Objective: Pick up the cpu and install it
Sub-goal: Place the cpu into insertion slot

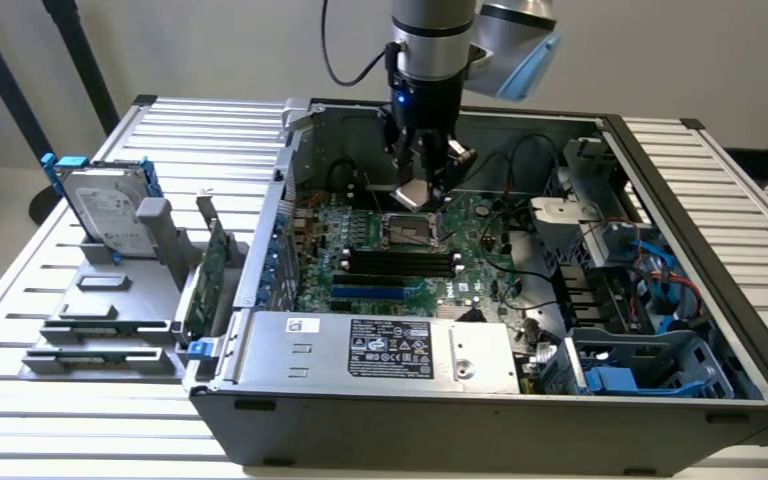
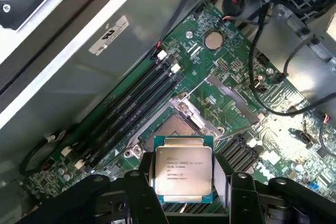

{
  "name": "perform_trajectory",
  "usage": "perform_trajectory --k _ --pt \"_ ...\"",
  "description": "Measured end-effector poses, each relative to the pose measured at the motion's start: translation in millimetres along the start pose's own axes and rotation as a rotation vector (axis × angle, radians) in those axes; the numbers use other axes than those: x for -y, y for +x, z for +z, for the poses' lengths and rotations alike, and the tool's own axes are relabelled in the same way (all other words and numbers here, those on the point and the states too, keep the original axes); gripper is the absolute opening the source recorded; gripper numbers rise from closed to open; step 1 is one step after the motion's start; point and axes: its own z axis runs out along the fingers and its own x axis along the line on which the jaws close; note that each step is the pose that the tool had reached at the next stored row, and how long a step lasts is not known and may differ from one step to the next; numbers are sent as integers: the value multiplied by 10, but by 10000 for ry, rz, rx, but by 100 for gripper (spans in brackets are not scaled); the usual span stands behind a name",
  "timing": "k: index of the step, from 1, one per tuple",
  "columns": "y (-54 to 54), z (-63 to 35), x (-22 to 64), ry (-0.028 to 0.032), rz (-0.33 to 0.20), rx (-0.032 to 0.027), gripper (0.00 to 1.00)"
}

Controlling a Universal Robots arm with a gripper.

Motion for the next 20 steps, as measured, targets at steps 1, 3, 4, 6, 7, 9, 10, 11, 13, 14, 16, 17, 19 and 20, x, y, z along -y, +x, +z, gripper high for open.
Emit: perform_trajectory --k 1,3,4,6,7,9,10,11,13,14,16,17,19,20 --pt "0 5 0 0 180 14 55" --pt "0 16 1 0 538 40 55" --pt "0 22 1 0 718 54 55" --pt "0 33 2 0 1088 81 55" --pt "0 39 3 1 1267 95 55" --pt "0 51 3 0 1636 122 55" --pt "0 57 4 0 1821 136 55" --pt "0 62 5 0 2000 149 55" --pt "0 74 5 2 2360 177 55" --pt "0 80 6 2 2538 190 55" --pt "0 92 7 2 2897 217 55" --pt "0 98 7 2 3093 231 55" --pt "0 110 8 2 3451 258 55" --pt "0 116 8 1 3631 271 55"
